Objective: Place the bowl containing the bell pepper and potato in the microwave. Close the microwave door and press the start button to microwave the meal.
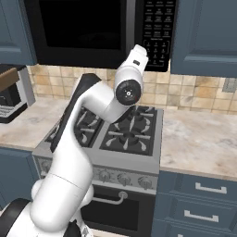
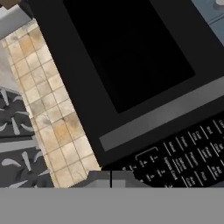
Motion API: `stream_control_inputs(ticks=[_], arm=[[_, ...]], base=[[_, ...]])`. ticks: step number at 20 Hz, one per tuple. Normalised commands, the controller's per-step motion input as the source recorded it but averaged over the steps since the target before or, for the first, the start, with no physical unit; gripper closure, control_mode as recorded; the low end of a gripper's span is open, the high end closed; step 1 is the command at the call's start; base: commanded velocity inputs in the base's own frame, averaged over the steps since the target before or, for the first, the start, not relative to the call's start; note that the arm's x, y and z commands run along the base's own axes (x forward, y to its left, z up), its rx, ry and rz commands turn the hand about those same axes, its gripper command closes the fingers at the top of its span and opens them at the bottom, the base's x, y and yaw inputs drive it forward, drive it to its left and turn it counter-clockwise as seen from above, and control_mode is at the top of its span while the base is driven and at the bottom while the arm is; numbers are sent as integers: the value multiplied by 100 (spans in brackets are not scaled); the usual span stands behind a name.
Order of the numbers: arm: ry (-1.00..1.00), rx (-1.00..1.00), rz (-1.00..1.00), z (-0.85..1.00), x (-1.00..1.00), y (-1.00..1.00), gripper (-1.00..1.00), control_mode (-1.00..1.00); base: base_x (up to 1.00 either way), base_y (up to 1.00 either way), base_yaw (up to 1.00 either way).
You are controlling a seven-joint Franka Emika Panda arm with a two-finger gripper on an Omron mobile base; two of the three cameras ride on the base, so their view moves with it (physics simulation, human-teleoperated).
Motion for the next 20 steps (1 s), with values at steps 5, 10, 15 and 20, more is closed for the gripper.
stream_control_inputs(ticks=[5, 10, 15, 20], arm=[[0, 2, 0, -1, 16, -14, 100, -100], [0, 0, 0, -7, 10, 0, 100, -100], [0, 0, 0, -7, 13, 0, 100, -100], [0, 0, 0, 0, 25, 0, 100, -100]], base=[[0, 0, 0], [0, 0, 0], [0, 0, 0], [0, 0, 0]])
